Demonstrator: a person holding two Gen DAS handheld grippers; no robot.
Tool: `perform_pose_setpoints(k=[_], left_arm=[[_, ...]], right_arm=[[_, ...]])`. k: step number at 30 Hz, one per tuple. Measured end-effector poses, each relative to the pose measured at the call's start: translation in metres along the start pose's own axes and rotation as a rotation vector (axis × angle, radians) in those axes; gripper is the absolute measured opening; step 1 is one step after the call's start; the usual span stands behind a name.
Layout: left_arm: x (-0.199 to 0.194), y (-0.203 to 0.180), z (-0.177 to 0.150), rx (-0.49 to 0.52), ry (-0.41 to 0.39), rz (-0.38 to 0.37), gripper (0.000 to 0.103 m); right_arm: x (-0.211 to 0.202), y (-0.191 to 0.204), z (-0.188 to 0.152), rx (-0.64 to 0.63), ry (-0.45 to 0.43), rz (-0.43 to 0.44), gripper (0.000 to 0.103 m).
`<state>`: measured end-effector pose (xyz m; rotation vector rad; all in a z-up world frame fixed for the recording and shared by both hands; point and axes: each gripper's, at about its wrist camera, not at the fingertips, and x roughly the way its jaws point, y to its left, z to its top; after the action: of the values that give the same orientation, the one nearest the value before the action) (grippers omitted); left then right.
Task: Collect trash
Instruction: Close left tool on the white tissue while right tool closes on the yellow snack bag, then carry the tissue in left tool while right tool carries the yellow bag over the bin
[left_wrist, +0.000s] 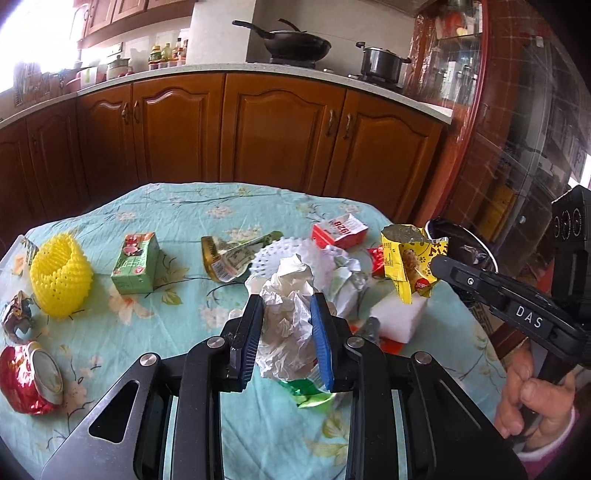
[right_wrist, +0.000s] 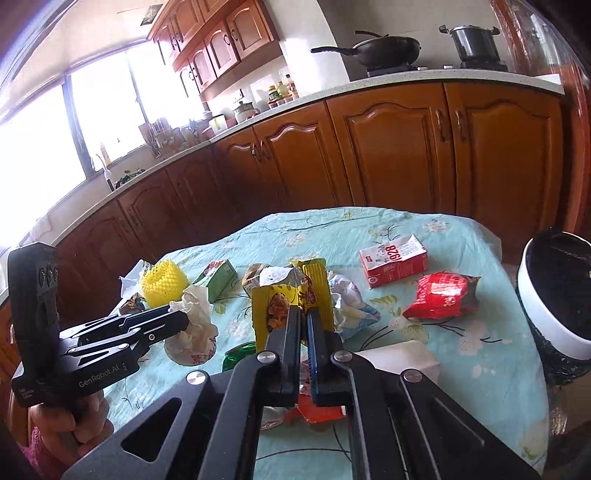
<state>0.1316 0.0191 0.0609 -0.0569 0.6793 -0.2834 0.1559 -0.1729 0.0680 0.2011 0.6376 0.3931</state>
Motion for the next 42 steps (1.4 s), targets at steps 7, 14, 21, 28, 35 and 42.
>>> perform_pose_setpoints(k=[7,14,21,28,35,42], left_arm=[[0.013,-0.041,0.009,0.045,0.020,-0.079,0.025],[0.035,-0.091,0.015,0.112,0.067,-0.155,0.025],[0.057,-0.138,0.020,0.175,0.116,-0.221,0.025],[0.079,-0.178,0.035,0.224,0.145,-0.282,0.025],[0.107,-0.213,0.057,0.262,0.183,-0.325,0.025],[0.147,-0.249,0.086,0.292,0.247,-0.349,0.025]], right_arm=[[-0.031,-0.037,-0.004,0.043,-0.025,-0.078,0.003],[-0.059,-0.082,-0.009,0.104,-0.039,-0.170,0.003],[-0.082,-0.119,-0.011,0.148,-0.052,-0.247,0.003],[-0.097,-0.154,-0.009,0.188,-0.065,-0.312,0.003],[-0.103,-0.184,-0.002,0.220,-0.059,-0.360,0.003],[-0.092,-0.219,0.014,0.235,0.005,-0.390,0.003]])
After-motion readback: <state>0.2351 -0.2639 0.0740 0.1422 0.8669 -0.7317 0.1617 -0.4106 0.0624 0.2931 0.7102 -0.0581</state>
